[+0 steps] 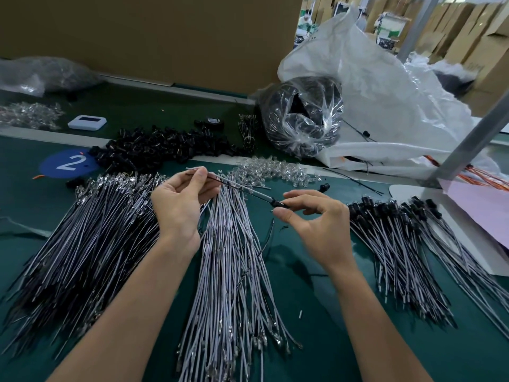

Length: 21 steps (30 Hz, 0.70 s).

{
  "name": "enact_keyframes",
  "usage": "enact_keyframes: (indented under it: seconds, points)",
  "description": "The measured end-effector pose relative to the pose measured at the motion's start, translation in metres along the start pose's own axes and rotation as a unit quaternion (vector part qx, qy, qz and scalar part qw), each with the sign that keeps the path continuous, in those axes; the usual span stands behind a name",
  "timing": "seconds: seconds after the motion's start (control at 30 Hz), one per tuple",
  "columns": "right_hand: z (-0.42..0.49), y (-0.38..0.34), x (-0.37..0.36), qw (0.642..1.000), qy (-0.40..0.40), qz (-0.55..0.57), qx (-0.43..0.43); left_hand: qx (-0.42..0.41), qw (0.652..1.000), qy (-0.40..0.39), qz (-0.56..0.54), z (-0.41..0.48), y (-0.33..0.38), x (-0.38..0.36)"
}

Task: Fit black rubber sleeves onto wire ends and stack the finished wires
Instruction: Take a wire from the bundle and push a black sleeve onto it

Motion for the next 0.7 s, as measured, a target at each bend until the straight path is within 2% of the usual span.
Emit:
enact_keyframes:
  seconds: [0.23, 0.37, 0.43, 0.5, 0.6, 0.63, 0.7]
  points:
    - [-0.001, 0.003, -0.002, 1.000, -0.014, 0.008, -0.017, -0.030, 0.999, 0.029, -0.002, 0.006, 0.009, 0.009]
    - [0.005, 0.011, 0.014, 0.999, 0.031, 0.008, -0.029, -0.022, 0.993, 0.097, -0.070, 0.018, 0.018, 0.029]
    - [0.009, 0.018, 0.021, 0.997, 0.051, 0.035, -0.056, -0.039, 0.985, 0.136, -0.103, 0.024, 0.027, 0.041]
    - [0.010, 0.025, 0.022, 0.986, 0.053, 0.115, -0.112, -0.050, 0.976, 0.167, -0.130, 0.027, 0.033, 0.049]
    - [0.009, 0.031, 0.020, 0.939, 0.061, 0.279, -0.191, -0.038, 0.971, 0.169, -0.165, 0.028, 0.033, 0.051]
    - [0.009, 0.034, 0.020, 0.908, 0.064, 0.350, -0.221, -0.031, 0.973, 0.147, -0.175, 0.028, 0.033, 0.047]
    - [0.008, 0.037, 0.020, 0.807, 0.060, 0.519, -0.276, -0.017, 0.975, 0.080, -0.205, 0.025, 0.033, 0.036]
Point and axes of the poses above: each hand's wrist, its own z-axis towards the middle knuckle, its own x-axis out of the back of the hand, y = z × x, the point moved 9 cm from there along z, towards the middle knuckle, and after that the axes turned 10 degrees about y, right-handed, at the moved point
